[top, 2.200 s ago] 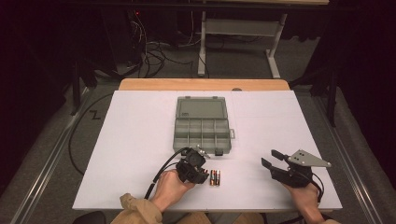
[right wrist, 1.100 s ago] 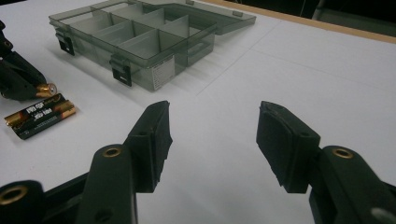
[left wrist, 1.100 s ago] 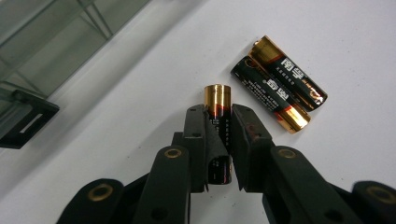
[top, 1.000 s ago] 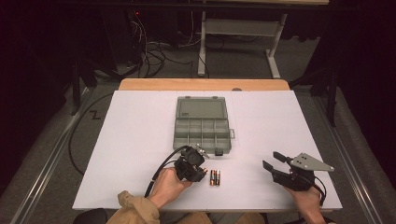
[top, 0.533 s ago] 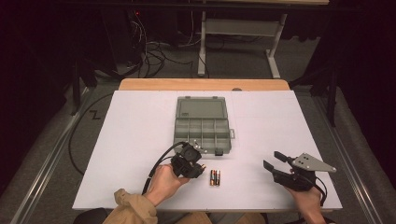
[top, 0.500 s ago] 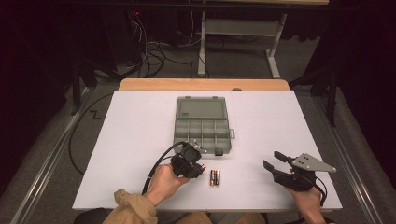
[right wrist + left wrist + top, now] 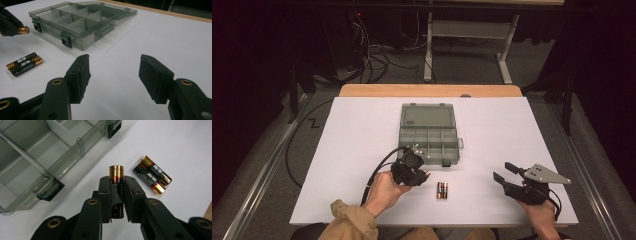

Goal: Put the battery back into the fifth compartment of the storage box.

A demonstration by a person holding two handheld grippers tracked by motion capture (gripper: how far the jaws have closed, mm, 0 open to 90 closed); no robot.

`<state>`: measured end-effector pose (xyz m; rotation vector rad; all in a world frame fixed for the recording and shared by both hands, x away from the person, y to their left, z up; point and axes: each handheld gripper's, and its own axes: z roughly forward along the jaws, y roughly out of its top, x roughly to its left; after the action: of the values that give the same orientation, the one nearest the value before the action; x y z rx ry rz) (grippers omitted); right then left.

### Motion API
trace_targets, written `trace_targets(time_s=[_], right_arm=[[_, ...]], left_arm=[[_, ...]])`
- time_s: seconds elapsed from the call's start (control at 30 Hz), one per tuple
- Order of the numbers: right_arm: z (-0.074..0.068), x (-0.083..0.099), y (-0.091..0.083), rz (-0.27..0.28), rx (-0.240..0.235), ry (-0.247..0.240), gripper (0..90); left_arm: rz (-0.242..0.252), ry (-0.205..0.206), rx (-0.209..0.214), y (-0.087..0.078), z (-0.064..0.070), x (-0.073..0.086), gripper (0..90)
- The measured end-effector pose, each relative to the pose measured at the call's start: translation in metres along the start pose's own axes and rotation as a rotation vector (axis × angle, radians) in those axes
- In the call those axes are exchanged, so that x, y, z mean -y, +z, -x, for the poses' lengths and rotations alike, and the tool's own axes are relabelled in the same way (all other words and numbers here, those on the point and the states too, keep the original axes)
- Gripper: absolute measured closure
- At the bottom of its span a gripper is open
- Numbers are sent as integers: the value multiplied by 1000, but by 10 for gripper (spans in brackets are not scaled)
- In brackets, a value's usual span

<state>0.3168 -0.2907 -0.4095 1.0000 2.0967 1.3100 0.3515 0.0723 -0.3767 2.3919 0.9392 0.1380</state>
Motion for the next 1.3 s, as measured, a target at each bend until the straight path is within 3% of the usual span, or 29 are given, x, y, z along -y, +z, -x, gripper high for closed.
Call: trace_targets(time_s=[0.23,0.47,0.7,0.83,1.0,1.3], right_arm=[[0,0,0,1,-2,6,435],[0,0,0,1,-5,7,436],[0,0,0,-1,-9,12,431],[0,0,0,0,-12,16,426],[1,0,1,-2,-13,20,426],[1,0,0,2,-13,35,423]], left_arm=[[20,-6,-3,-10,-6,-3,764],[30,-45,-2,-15,-14,-5,764],[36,-57,-6,-20,-23,-7,764],[48,-74,-45,-22,-26,-9,764],[45,-109,-21,-24,-34,-10,764],[27,-101,-35,-27,-41,-19,763]])
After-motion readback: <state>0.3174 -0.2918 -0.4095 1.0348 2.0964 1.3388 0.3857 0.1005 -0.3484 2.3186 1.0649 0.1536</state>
